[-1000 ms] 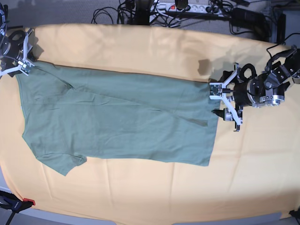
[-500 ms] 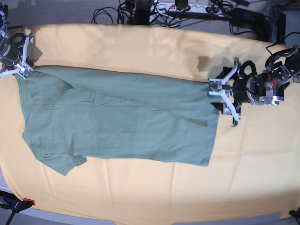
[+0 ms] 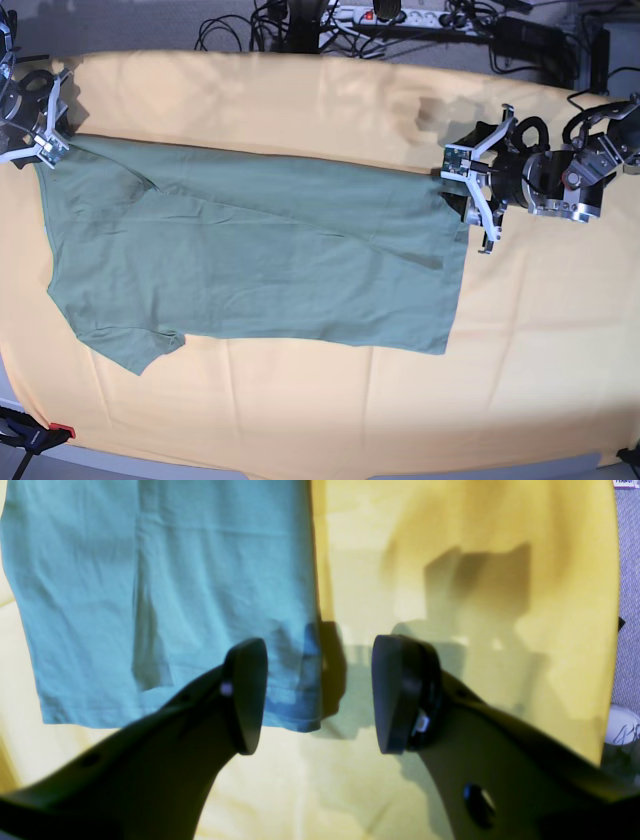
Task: Fold the T-shirt properly
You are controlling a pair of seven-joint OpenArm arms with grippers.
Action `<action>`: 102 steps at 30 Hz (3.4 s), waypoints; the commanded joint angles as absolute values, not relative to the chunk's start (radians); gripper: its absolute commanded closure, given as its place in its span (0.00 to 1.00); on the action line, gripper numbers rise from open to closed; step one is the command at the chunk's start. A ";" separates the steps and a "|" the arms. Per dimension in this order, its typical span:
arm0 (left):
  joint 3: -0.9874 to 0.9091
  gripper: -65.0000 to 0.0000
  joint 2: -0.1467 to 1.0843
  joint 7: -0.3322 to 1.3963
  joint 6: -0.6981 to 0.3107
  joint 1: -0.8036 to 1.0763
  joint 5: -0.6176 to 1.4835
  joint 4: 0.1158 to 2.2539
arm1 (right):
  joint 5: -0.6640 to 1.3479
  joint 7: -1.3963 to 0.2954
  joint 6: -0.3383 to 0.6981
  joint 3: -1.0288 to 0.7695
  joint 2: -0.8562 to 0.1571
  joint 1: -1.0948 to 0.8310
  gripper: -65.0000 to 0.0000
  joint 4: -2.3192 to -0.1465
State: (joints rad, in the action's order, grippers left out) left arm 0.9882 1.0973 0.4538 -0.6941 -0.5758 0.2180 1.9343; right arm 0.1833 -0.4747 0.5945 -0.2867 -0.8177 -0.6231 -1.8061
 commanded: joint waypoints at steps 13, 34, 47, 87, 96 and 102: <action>0.976 0.49 1.007 0.359 -0.698 -0.591 0.085 1.757 | 0.186 -0.464 0.575 -0.299 -0.843 -0.620 0.57 -1.815; 0.976 0.49 0.978 0.314 -0.698 -0.590 0.008 1.725 | 0.186 -0.464 0.575 -0.299 -0.843 -0.620 0.57 -1.815; 0.976 1.00 0.978 0.314 -0.698 -0.603 0.012 1.729 | 0.176 -0.465 0.572 -0.299 -0.846 -0.620 0.58 -1.816; 0.976 1.00 1.146 0.319 -0.698 -0.657 0.234 1.885 | 0.187 -0.471 0.514 -0.299 -0.980 -0.787 0.41 -1.925; 0.976 1.00 1.144 0.314 -0.698 -0.657 0.237 1.885 | 0.182 -0.392 0.482 -0.299 -0.970 -0.765 0.42 -1.802; 0.976 1.00 1.144 0.314 -0.698 -0.657 0.237 1.885 | 0.182 -0.384 0.552 -0.299 -0.913 -0.698 0.42 -1.765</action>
State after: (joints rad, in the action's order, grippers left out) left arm 0.9882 1.1275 0.3286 -0.7044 -0.6403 0.2321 1.8751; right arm 0.1825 -0.3962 0.5583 -0.2859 -0.8898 -0.7010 -1.7554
